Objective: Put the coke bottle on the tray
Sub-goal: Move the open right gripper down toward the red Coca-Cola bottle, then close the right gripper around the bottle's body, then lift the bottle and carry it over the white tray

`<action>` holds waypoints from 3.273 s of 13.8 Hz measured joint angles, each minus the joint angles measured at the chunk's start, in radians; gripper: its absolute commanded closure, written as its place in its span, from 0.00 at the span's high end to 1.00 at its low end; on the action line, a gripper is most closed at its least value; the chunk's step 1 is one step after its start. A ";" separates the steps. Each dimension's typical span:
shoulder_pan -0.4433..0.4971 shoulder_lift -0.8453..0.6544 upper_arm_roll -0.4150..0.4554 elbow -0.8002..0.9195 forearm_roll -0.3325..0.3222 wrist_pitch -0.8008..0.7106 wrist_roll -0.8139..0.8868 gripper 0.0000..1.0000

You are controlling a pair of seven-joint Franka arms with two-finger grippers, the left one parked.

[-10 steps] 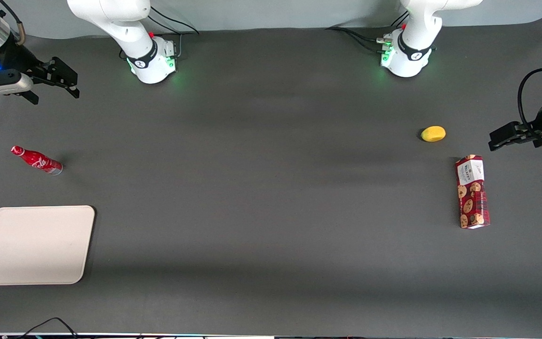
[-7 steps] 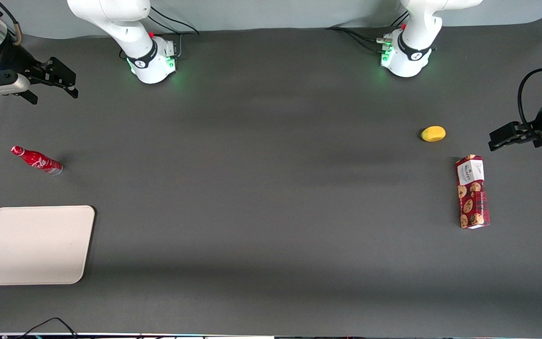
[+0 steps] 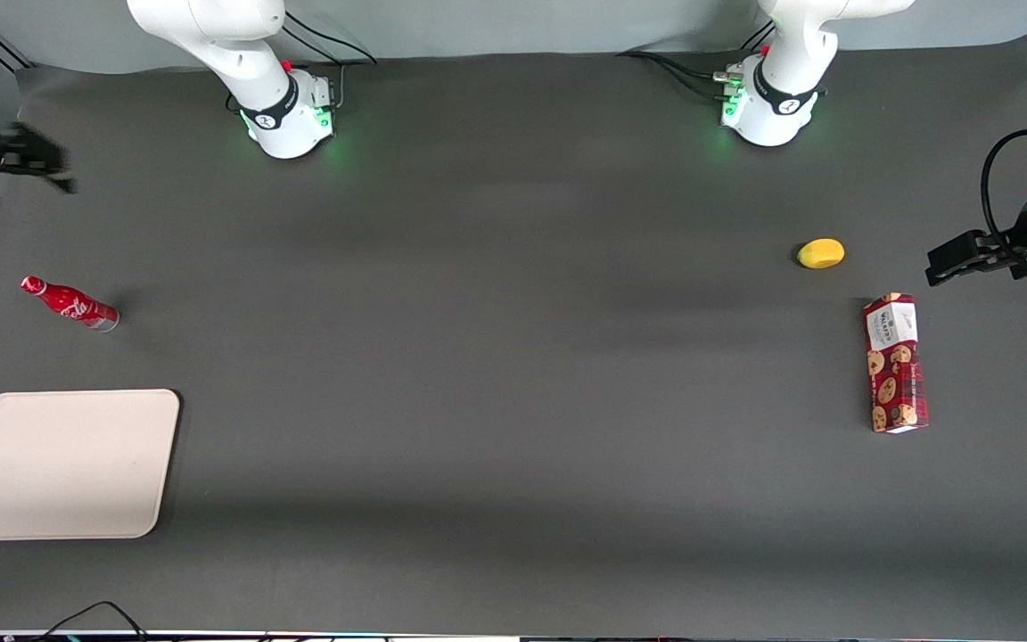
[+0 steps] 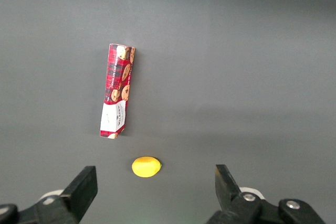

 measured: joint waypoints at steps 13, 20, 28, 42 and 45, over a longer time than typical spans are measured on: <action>0.005 0.424 -0.375 -0.208 0.180 0.667 -0.677 1.00; 0.001 0.426 -0.380 -0.277 0.191 0.705 -0.675 0.60; -0.010 0.425 -0.384 -0.287 0.191 0.707 -0.685 0.00; 0.027 0.440 -0.331 0.048 0.161 0.505 -0.830 0.00; 0.024 0.530 -0.337 0.135 0.209 0.505 -0.957 0.00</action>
